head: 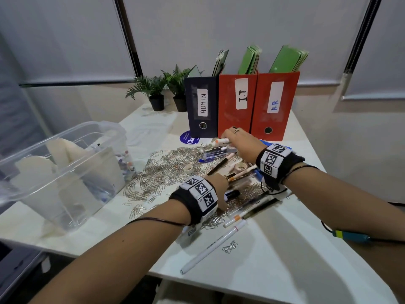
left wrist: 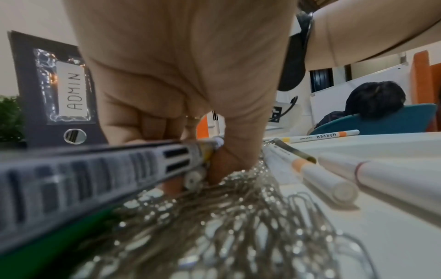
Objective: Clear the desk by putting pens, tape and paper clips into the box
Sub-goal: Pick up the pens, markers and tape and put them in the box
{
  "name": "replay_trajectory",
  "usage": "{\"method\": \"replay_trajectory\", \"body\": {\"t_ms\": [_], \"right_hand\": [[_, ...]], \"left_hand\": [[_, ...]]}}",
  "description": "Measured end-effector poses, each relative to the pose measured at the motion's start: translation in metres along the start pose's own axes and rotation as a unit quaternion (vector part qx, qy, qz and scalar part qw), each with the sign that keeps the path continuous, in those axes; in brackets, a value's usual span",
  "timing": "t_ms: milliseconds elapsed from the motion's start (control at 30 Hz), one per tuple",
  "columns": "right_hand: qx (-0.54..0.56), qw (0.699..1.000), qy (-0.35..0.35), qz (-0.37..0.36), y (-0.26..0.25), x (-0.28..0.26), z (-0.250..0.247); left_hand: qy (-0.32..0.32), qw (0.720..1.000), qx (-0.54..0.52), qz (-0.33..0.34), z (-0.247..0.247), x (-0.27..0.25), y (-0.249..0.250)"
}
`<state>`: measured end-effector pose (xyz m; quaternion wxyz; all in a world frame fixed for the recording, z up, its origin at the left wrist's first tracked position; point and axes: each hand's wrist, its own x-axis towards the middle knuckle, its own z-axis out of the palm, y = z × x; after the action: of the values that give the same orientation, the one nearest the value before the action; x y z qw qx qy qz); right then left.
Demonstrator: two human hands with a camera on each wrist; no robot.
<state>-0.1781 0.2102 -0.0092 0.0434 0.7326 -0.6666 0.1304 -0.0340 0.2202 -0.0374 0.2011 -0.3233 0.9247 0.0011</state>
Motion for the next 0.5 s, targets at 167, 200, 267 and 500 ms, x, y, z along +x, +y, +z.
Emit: {"method": "replay_trajectory", "body": {"t_ms": [167, 200, 267, 500], "right_hand": [[0.013, 1.0, 0.0, 0.015, 0.001, -0.012, -0.008], [0.018, 1.0, -0.001, 0.019, 0.001, -0.013, -0.008], [0.025, 0.999, -0.007, 0.026, 0.001, -0.014, -0.006], [0.022, 0.999, -0.029, 0.035, -0.006, -0.015, -0.002]], "left_hand": [[-0.001, 1.0, 0.0, -0.013, 0.003, -0.001, 0.008], [0.001, 1.0, 0.001, -0.018, 0.002, -0.002, 0.008], [0.0, 1.0, 0.004, -0.025, 0.0, -0.003, 0.007], [0.035, 0.999, -0.005, -0.024, 0.003, -0.004, 0.01]]}}
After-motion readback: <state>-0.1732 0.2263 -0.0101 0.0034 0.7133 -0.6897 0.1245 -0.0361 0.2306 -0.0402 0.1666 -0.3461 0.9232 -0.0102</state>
